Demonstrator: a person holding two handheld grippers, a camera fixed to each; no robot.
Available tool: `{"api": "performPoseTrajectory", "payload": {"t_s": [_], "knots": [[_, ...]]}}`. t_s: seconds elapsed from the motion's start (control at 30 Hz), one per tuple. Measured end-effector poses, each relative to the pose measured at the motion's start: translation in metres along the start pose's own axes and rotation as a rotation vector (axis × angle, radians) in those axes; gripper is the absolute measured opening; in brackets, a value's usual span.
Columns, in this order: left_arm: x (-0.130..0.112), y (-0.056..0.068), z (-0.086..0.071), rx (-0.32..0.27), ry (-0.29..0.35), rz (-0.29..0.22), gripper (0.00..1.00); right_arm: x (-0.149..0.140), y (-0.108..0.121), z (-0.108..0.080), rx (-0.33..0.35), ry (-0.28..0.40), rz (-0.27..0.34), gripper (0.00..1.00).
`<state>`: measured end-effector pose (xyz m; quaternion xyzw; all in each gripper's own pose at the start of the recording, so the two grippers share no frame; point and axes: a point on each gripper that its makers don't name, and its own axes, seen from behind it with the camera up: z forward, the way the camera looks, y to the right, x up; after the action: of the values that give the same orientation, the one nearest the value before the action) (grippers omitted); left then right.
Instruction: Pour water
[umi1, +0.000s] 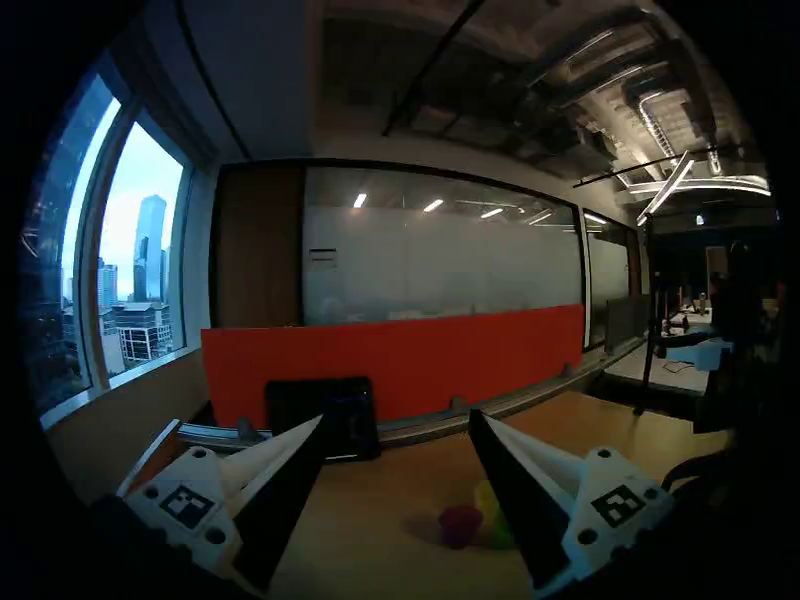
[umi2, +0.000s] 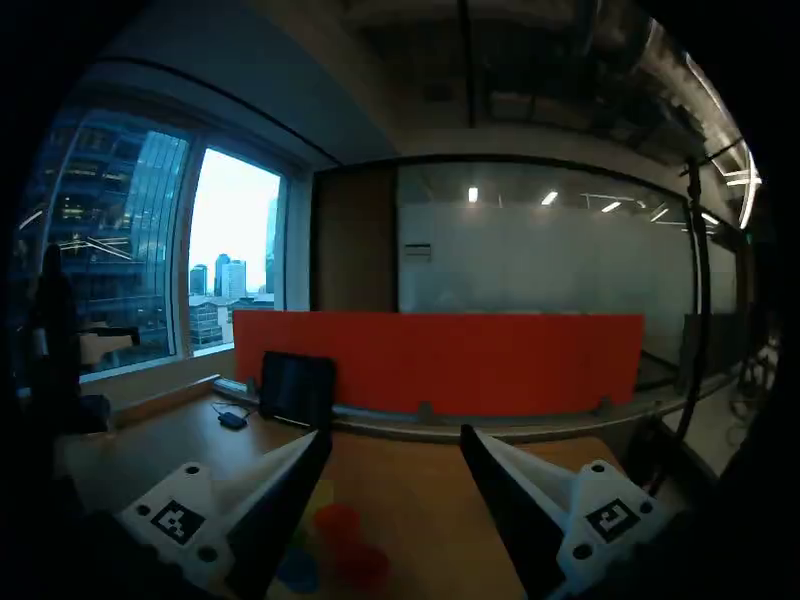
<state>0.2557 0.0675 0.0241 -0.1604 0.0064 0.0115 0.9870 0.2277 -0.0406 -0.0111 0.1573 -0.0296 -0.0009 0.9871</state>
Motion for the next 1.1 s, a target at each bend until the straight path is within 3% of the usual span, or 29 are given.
{"api": "performPoseTrajectory", "payload": {"t_s": [0.17, 0.47, 0.73, 1.1], "knots": [[0.001, 0.016, 0.003, -0.084, -0.001, 0.015, 0.98, -0.002, -0.014, -0.002, 0.082, -0.009, 0.009, 0.99], [0.0, 0.036, 0.006, -0.213, -0.011, -0.002, 0.98, 0.005, -0.046, -0.014, 0.249, -0.013, -0.003, 0.99], [-0.011, 0.051, 0.011, -0.29, -0.024, -0.008, 0.98, 0.004, -0.055, -0.016, 0.296, -0.027, -0.029, 0.99], [-0.04, 0.071, 0.025, -0.376, -0.084, 0.009, 0.98, -0.019, -0.076, -0.016, 0.366, -0.112, -0.062, 0.99]]}}
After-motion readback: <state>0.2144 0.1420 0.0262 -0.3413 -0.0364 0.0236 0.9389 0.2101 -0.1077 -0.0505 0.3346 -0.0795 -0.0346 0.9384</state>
